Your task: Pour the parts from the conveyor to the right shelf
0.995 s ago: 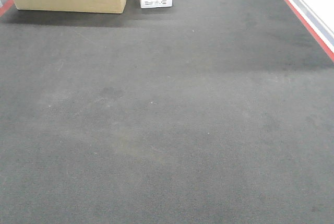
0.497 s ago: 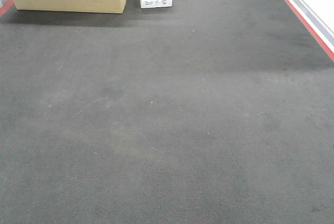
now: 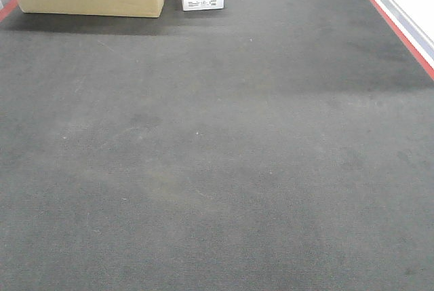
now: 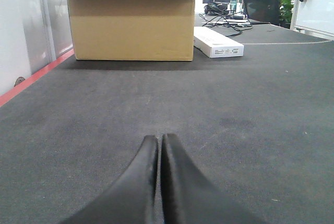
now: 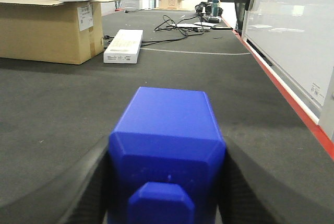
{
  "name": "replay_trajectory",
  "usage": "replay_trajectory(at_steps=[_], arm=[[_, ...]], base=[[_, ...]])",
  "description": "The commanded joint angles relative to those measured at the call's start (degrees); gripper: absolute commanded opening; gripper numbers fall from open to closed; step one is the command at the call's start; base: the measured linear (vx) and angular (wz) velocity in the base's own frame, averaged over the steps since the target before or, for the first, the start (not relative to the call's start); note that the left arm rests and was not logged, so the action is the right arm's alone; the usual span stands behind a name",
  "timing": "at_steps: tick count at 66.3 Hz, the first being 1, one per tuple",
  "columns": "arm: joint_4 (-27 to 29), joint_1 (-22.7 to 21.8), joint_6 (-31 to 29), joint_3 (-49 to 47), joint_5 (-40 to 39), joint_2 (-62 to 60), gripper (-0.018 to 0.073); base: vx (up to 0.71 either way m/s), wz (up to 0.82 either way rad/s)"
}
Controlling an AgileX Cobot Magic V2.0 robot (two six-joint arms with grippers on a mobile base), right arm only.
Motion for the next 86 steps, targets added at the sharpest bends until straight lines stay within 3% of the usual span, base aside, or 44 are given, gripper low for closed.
replay_trajectory(at_steps=[1, 86], arm=[[0.23, -0.23, -0.61, -1.53, -4.69, 0.61, -0.0004], [0.23, -0.23, -0.61, -1.53, -4.69, 0.61, -0.0004]], base=[[0.00, 0.00], [-0.06, 0.02]])
